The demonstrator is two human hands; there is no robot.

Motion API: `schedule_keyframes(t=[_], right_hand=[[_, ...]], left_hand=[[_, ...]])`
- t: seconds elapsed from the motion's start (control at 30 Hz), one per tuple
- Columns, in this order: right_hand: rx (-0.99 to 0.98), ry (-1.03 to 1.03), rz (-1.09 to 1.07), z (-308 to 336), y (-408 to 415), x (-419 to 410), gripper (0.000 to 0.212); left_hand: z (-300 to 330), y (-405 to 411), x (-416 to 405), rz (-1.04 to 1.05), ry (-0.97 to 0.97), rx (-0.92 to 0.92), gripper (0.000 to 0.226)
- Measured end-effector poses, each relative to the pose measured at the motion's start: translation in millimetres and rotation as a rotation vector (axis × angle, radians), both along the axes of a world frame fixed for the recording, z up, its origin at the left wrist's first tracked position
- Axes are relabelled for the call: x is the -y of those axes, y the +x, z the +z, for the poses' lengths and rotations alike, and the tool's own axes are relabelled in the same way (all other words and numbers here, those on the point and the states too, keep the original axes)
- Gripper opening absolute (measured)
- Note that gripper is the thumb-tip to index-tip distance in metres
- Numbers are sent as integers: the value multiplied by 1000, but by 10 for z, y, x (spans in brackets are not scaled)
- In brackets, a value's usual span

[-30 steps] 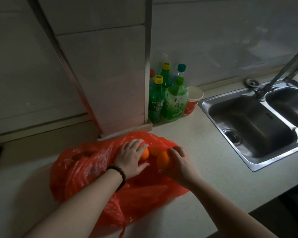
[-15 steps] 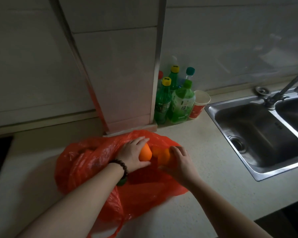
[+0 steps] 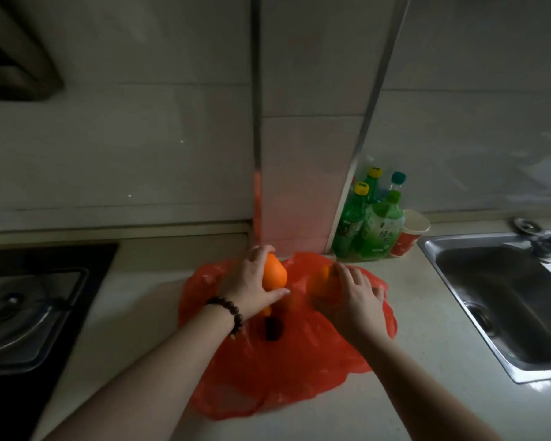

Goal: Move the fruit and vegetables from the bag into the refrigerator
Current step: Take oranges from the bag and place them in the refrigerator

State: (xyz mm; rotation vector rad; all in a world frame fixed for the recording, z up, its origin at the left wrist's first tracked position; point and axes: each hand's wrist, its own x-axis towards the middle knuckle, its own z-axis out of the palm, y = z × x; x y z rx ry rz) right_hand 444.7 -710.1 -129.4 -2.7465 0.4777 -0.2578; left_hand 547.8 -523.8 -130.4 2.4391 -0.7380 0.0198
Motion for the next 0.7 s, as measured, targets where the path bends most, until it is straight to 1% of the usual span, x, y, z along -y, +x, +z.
schedule_keyframes(t=[0.17,0.23,0.33,0.47,0.6,0.7], right_hand=[[25,-155,24,214,-149,-398,87],[20,-175,27,301,-251,-555,87],[40,-153,79,434,-421,-839,86],[75,-101,207,568,-606,-1380,89],[102,-41,364,664,-689,-2092,86],[128,4,499,709,-711,-2688,86]], left_hand=[[226,-262,-565,70,-38,68,82],[314,-431,-794,96,-46,85,82],[419,-709,-1131,142,-60,110,80],[498,-1074,-1654,238,-70,126,80],[553,-1417,-2320,361,-115,147,80],[624,-1700,-2911,468,-112,162,80]])
